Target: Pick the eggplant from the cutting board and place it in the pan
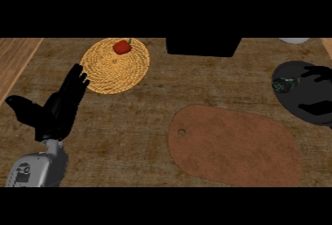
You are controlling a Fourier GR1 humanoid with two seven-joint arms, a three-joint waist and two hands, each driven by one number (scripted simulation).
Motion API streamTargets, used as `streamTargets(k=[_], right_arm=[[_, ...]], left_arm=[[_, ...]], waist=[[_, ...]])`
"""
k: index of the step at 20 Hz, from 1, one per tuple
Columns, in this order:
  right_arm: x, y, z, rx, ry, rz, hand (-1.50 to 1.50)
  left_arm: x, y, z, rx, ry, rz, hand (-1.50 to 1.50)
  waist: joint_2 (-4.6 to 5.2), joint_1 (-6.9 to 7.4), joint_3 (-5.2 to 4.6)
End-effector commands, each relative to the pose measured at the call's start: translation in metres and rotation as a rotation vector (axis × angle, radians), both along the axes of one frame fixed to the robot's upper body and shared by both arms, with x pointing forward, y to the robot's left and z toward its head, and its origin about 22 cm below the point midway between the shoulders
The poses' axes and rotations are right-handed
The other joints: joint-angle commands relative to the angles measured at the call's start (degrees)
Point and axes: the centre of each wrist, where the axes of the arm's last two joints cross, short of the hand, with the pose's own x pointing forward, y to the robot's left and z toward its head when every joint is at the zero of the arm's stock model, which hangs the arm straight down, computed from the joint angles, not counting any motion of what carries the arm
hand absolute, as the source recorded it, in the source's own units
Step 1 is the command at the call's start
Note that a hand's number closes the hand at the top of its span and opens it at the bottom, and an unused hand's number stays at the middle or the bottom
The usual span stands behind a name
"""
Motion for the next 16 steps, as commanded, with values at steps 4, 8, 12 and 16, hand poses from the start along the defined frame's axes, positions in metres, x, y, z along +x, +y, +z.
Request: streamTargets(k=[4,8,12,16], right_arm=[[-0.001,-0.015,0.017,0.277,-0.139,0.013,-1.50],[-0.024,-0.050,0.031,0.472,-0.185,-0.019,-1.50],[-0.043,-0.073,0.039,0.641,-0.205,-0.024,-1.50],[-0.083,-0.112,0.052,0.733,-0.200,0.037,-1.50]], left_arm=[[0.002,0.006,0.003,-0.011,-0.003,0.015,0.00],[0.001,0.013,-0.001,-0.006,-0.006,0.034,0.00],[0.008,0.008,0.010,0.001,-0.006,0.024,0.00],[0.003,0.010,0.009,-0.004,-0.019,0.032,0.00]], waist=[[-0.23,-0.74,0.05],[-0.16,-1.45,0.07],[0.06,-1.45,0.25],[-0.32,-2.18,0.25]])
